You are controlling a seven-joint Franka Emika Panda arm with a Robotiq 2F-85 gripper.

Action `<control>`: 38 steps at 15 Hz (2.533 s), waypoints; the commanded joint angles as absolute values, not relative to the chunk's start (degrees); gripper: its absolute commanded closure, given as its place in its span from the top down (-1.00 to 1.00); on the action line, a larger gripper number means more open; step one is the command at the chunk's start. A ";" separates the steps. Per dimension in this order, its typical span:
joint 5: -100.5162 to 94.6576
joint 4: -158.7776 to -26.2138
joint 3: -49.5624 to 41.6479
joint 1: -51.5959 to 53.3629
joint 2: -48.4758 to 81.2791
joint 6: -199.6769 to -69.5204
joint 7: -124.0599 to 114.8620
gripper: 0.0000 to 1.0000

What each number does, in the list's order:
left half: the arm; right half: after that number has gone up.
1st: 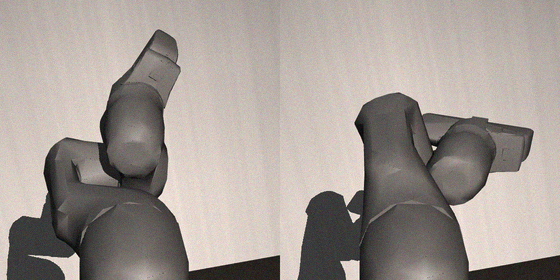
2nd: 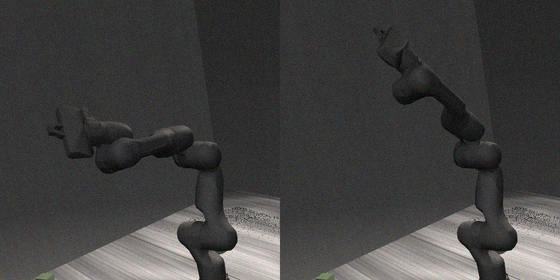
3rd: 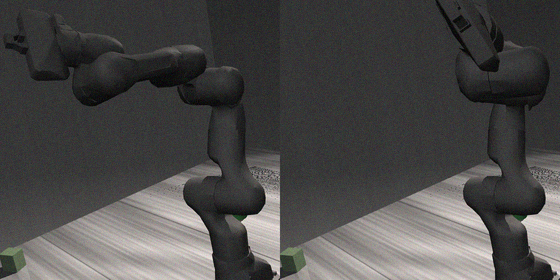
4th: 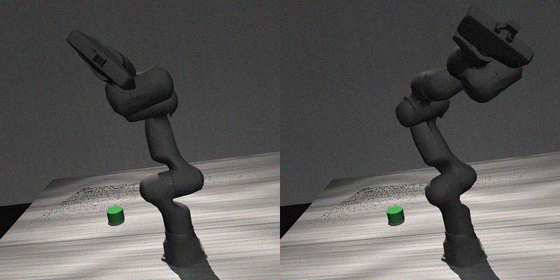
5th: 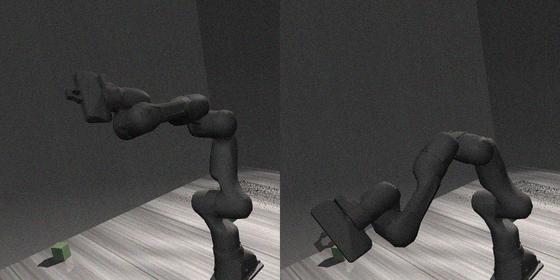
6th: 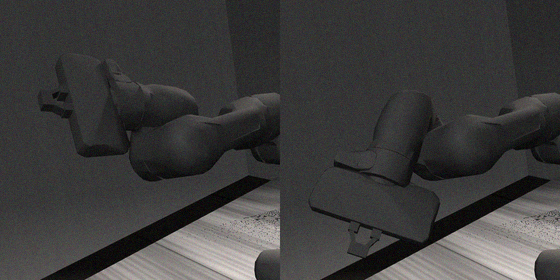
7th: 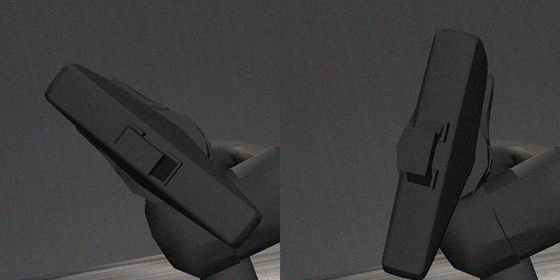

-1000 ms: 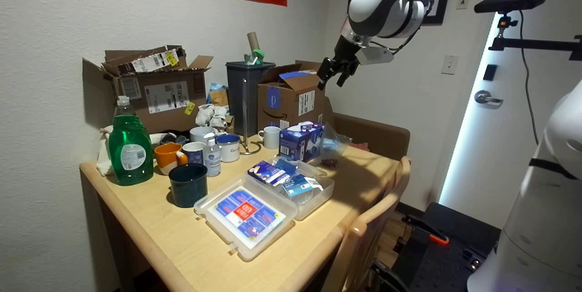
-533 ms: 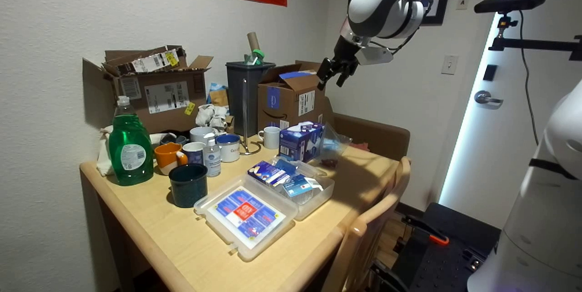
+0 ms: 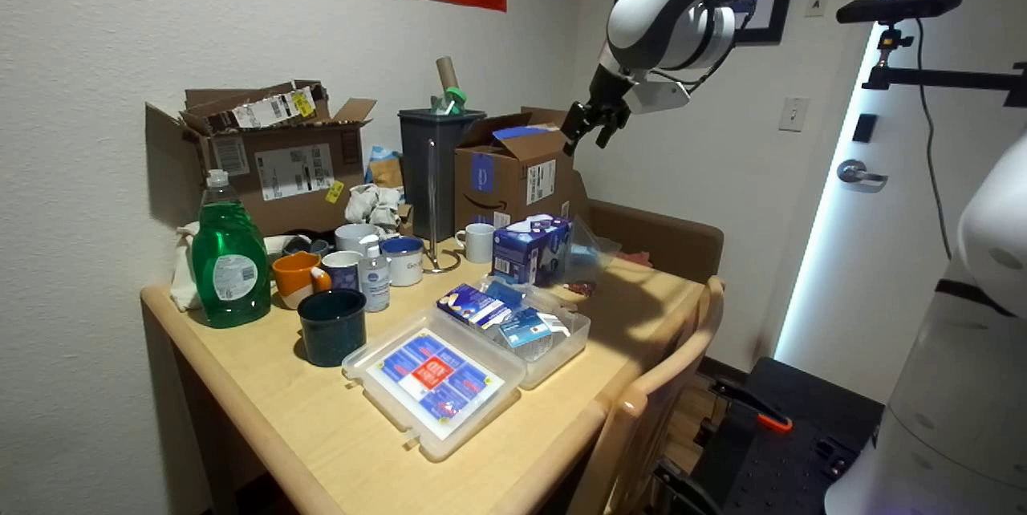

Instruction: Pick up the object from the table and put it in the box storage

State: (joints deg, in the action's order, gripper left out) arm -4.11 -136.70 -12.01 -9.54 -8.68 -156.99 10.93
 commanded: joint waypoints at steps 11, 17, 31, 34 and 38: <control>10.63 -118.73 -11.59 -13.27 10.43 -155.10 31.25 1.00; 12.98 -114.37 -8.92 -19.67 15.26 -153.61 39.27 1.00; 11.42 -112.80 -6.75 -25.93 22.08 -153.47 43.07 1.00; 10.82 -112.89 -6.99 -25.43 22.06 -154.18 42.66 1.00; 3.82 -111.32 -9.88 -22.95 24.33 -156.03 39.50 1.00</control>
